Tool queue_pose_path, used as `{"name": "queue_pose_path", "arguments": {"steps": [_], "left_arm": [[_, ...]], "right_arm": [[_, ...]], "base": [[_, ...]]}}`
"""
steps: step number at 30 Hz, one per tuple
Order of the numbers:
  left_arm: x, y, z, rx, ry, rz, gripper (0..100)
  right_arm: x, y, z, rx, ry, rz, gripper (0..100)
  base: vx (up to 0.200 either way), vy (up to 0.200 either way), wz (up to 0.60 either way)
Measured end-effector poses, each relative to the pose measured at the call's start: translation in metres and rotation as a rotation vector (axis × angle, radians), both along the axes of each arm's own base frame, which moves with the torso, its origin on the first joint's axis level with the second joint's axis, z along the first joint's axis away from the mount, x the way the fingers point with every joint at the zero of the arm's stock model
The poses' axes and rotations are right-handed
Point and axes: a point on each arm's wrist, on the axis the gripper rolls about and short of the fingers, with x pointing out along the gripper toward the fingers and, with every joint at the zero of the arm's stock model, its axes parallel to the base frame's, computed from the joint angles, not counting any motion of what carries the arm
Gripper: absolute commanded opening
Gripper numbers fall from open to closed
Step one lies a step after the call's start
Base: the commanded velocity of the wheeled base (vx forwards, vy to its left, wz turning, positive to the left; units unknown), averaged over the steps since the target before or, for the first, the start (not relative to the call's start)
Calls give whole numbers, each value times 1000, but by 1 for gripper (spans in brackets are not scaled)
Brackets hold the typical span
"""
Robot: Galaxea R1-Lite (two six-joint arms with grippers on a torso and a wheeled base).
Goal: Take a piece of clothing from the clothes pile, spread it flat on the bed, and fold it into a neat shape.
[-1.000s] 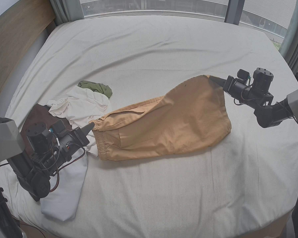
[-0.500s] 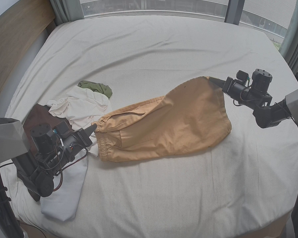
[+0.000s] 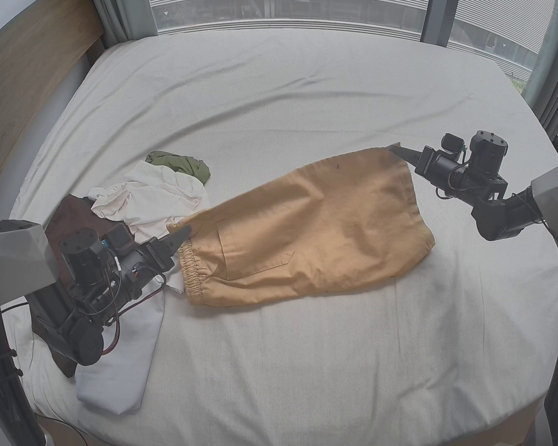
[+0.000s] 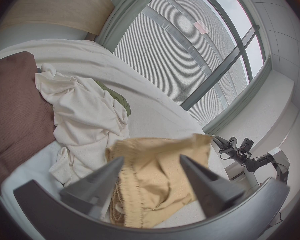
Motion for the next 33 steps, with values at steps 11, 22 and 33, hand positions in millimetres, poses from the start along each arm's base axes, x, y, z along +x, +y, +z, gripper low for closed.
{"name": "queue_pose_path", "arguments": {"steps": [11, 22, 33], "left_arm": [[4, 8, 16, -44, -45, 58, 100], [-21, -7, 38, -83, -72, -32, 100], [-52, -13, 44, 37, -114, -133, 100]], "right_arm": [[6, 2, 6, 14, -34, -79, 100], [-57, 2, 5, -8, 94, -60, 100], [-150, -2, -18, -24, 129, -1, 100]], "base": [[0, 0, 0], [0, 0, 0], [0, 0, 0]]}}
